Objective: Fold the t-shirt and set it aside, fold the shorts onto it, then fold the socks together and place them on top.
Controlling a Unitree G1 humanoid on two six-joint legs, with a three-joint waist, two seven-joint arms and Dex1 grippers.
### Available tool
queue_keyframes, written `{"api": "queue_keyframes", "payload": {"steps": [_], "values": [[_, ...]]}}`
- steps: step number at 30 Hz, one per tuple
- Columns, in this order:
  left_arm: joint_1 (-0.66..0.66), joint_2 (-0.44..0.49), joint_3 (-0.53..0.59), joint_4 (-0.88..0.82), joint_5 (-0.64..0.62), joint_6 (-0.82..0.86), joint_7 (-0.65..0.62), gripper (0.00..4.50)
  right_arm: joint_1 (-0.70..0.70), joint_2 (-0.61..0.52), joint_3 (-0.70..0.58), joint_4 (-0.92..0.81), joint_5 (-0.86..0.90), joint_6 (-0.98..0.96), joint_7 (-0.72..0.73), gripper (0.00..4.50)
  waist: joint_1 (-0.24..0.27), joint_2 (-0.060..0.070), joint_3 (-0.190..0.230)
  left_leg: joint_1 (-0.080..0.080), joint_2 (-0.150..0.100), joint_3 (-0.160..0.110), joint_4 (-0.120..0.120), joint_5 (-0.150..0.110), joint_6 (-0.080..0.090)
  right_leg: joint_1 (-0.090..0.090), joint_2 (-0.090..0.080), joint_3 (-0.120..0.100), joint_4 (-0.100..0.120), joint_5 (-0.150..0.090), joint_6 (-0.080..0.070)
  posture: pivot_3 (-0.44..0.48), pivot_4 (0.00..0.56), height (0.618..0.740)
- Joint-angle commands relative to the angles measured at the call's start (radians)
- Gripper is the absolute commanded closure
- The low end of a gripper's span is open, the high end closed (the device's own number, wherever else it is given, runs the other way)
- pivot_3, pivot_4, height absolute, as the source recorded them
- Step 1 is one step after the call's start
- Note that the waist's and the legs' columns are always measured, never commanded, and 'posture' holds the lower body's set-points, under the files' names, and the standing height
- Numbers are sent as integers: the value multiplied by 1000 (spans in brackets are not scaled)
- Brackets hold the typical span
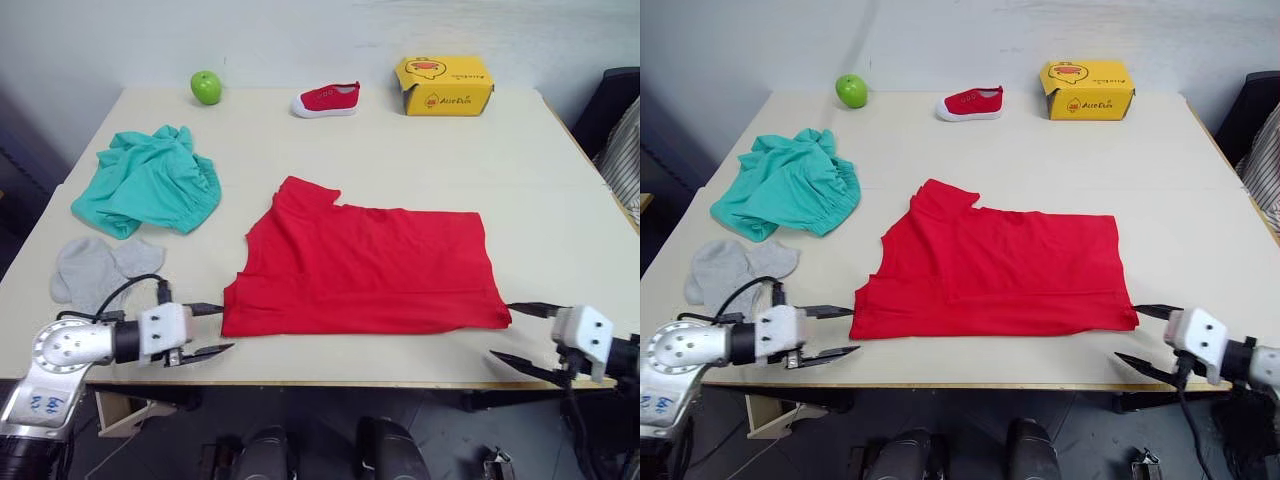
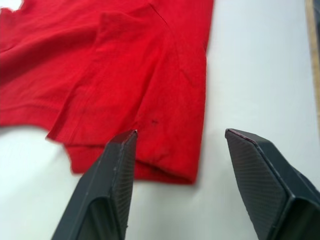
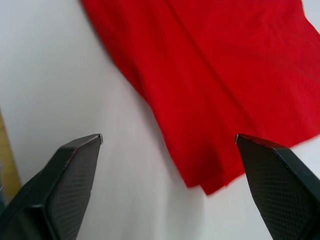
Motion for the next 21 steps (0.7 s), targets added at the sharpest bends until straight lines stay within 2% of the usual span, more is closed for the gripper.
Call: {"api": "queue_keyframes", "payload": {"steps": [1, 3, 4, 5, 8, 12, 15, 18, 21], "values": [[-37, -5, -43, 47, 99, -57, 58, 1609, -55, -17, 39, 33, -55, -26, -25, 349, -1, 0, 0, 0, 0, 0, -1, 0, 0, 0, 1, 0, 0, 0, 0, 0, 150, 740], [-66, -7, -70, 80, 139, -62, 78, 1609, -89, -21, 70, 51, -71, -38, -12, 349, 0, 0, 0, 0, 0, 0, -1, 0, 0, 0, 1, 0, 0, 0, 0, 0, 150, 740], [-80, -8, -81, 95, 153, -63, 86, 2007, -102, -23, 83, 57, -72, -30, -4, 734, 0, 0, 0, 1, -1, 0, -1, 1, 0, 0, 1, 0, 0, 0, 0, 0, 150, 740], [-92, -8, -91, 108, 167, -61, 95, 2176, -112, -25, 93, 63, -74, -29, 3, 907, 0, 0, 0, 1, -1, 0, -1, 1, 0, 1, 1, 0, 1, 0, 0, 0, 150, 740], [-105, 2, -114, 125, 176, -57, 93, 3079, -132, -33, 110, 82, -81, -36, 9, 1929, 0, 0, 0, 3, -1, 0, -1, 2, 1, 2, -1, 0, 2, 1, 0, 0, 150, 740], [-65, 29, -114, 94, 122, -43, 43, 4443, -140, -41, 115, 87, -71, -45, 16, 3429, -1, 1, 0, 3, 0, 0, -1, 2, 1, 2, -2, 0, 3, 1, 0, 0, 150, 740], [42, 75, -74, -6, 56, 12, 2, 4500, -110, -58, 98, 68, -49, -43, 42, 4346, -6, 1, -1, 2, 1, 0, -1, 2, 0, 1, -2, 0, 3, 0, -1, 0, 150, 740], [149, 104, -20, -116, 14, 90, 13, 4500, -86, -74, 90, 65, -38, -34, 54, 4455, -21, 1, -1, 3, 2, 0, -2, 1, -2, 0, -1, 0, 2, -1, -3, 0, 150, 740], [269, 92, 58, -240, -31, 192, 58, 4500, -51, -89, 72, 57, -24, -16, 53, 4455, -28, 1, 0, 2, 2, 1, -2, 0, -2, 0, 1, 0, -1, -1, -3, 0, 150, 740]]}}
